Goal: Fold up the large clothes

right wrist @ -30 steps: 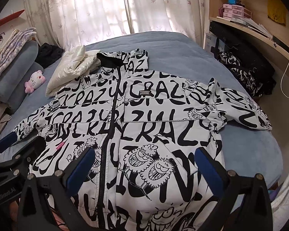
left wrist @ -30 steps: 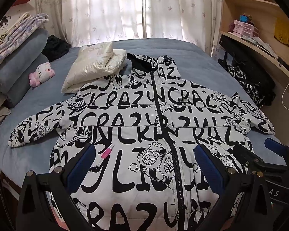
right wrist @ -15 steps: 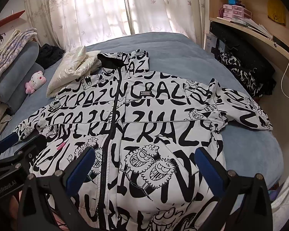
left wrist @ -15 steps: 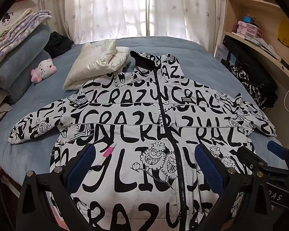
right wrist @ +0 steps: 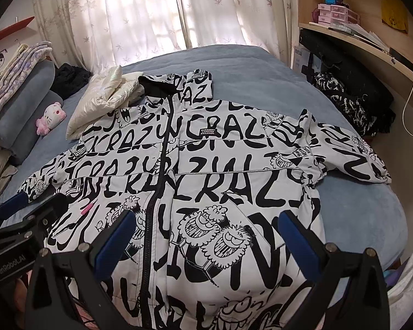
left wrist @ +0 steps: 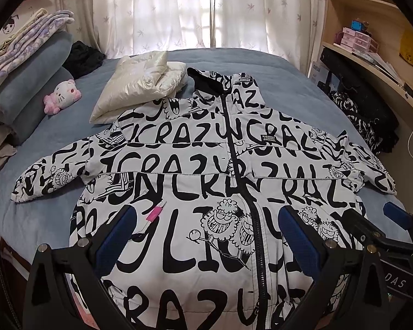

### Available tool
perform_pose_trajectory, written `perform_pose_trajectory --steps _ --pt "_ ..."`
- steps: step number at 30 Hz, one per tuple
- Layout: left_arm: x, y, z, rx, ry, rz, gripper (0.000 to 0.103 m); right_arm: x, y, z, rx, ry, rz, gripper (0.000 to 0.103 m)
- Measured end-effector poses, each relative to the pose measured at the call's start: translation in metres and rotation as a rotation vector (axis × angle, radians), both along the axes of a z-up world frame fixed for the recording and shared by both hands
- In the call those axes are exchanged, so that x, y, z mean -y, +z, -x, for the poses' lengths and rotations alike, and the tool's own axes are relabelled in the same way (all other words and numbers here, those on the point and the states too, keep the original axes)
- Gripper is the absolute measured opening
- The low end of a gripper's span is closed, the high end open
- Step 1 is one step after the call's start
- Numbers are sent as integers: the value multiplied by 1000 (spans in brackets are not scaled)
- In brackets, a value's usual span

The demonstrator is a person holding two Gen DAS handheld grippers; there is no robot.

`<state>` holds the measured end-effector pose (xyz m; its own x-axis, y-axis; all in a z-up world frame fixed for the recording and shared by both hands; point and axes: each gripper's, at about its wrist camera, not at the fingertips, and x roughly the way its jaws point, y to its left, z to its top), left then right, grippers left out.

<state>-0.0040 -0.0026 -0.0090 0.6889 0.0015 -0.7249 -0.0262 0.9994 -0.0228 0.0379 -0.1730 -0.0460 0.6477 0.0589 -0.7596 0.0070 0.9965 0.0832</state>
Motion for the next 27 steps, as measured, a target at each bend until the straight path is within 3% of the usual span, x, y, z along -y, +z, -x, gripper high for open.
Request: perform_pose_trajectory --steps 16,23,27 --pt "-2 -6 -7 -5 14 24 102 4 11 -5 35 5 8 103" --pt "7 15 -22 -9 -15 8 102 15 43 -12 107 11 64 103" --pt "14 38 -38 3 -53 -8 102 24 75 -16 171 27 91 103"
